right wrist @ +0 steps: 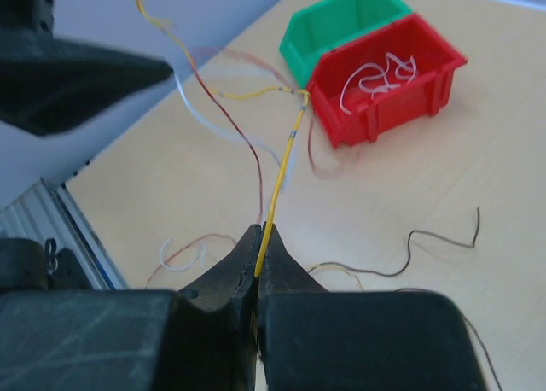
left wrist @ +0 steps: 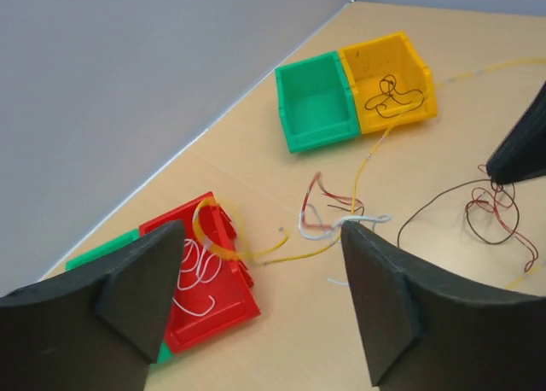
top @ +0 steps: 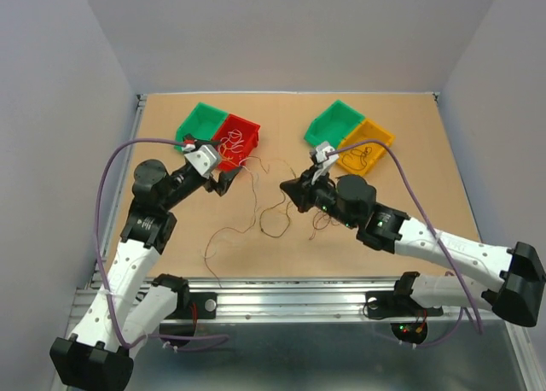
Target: Untangle the cables
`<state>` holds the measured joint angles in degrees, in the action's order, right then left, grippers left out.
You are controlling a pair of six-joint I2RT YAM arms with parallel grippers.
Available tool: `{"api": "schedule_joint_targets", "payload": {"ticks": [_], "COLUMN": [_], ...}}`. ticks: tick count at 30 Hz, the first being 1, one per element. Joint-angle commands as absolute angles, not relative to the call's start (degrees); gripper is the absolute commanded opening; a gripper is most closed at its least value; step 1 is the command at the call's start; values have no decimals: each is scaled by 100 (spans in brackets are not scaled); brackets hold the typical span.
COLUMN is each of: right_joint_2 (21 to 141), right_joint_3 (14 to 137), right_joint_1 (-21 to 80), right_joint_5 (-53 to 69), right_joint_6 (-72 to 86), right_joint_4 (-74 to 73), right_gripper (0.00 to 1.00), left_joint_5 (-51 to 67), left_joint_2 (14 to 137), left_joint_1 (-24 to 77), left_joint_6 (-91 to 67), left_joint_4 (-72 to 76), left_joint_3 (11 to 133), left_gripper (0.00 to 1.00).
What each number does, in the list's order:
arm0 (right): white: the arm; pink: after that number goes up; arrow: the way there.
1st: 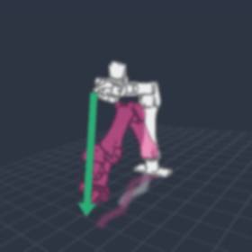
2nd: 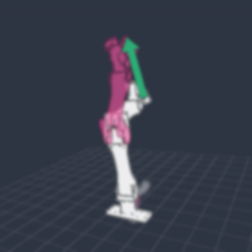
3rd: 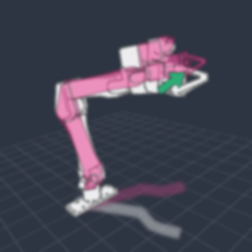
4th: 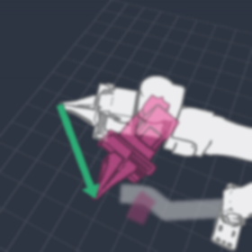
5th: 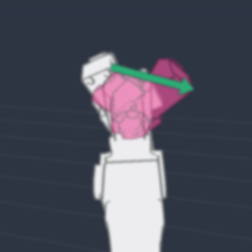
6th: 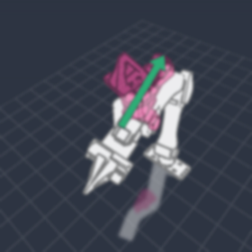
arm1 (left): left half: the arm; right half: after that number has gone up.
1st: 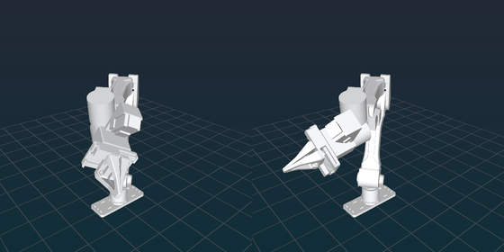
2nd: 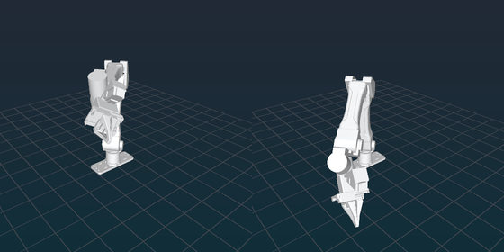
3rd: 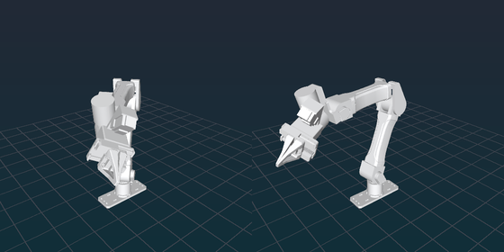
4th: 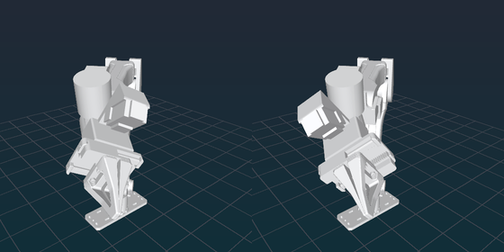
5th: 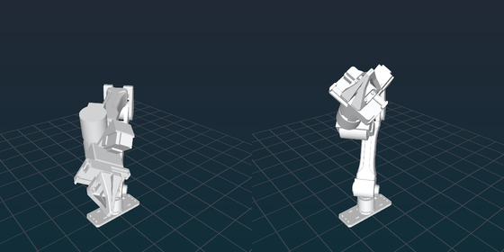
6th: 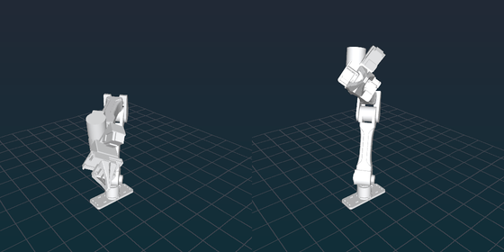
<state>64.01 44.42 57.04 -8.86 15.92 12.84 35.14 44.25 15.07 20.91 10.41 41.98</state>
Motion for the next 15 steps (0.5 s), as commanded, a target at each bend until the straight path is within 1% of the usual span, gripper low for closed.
{"api": "schedule_joint_targets", "payload": {"ticks": [1, 3, 6, 8, 10, 13, 15], "right_joint_2": [6293, 6328, 6530, 6697, 6785, 7004, 7241], "right_joint_3": [5544, 5967, 6634, 7168, 7469, 8154, 8462], "right_joint_1": [5704, 5704, 5704, 5704, 5704, 5704, 5704], "right_joint_5": [-1476, -1512, -1389, -1328, -1257, -1248, -1371], "right_joint_6": [1222, 1178, 1081, 1064, 994, 836, 713], "right_joint_4": [459, 352, 124, -165, -228, -229, -229], "right_gripper": [1, 0, 1, 1, 1, 1, 1], "left_joint_5": [3261, 3042, 2551, 1894, 1645, 2046, 2713], "left_joint_2": [4359, 4368, 4412, 4605, 4885, 4992, 4984], "left_joint_1": [1547, 1547, 1547, 1547, 1547, 1547, 1547], "left_joint_6": [1960, 1828, 1557, 1328, 1257, 1231, 1161], "left_joint_4": [1283, 1240, 1178, 986, 687, 615, 668], "left_joint_3": [4394, 4605, 4921, 5306, 5562, 5765, 5888], "left_gripper": [93, 99, 99, 99, 99, 99, 99]}}
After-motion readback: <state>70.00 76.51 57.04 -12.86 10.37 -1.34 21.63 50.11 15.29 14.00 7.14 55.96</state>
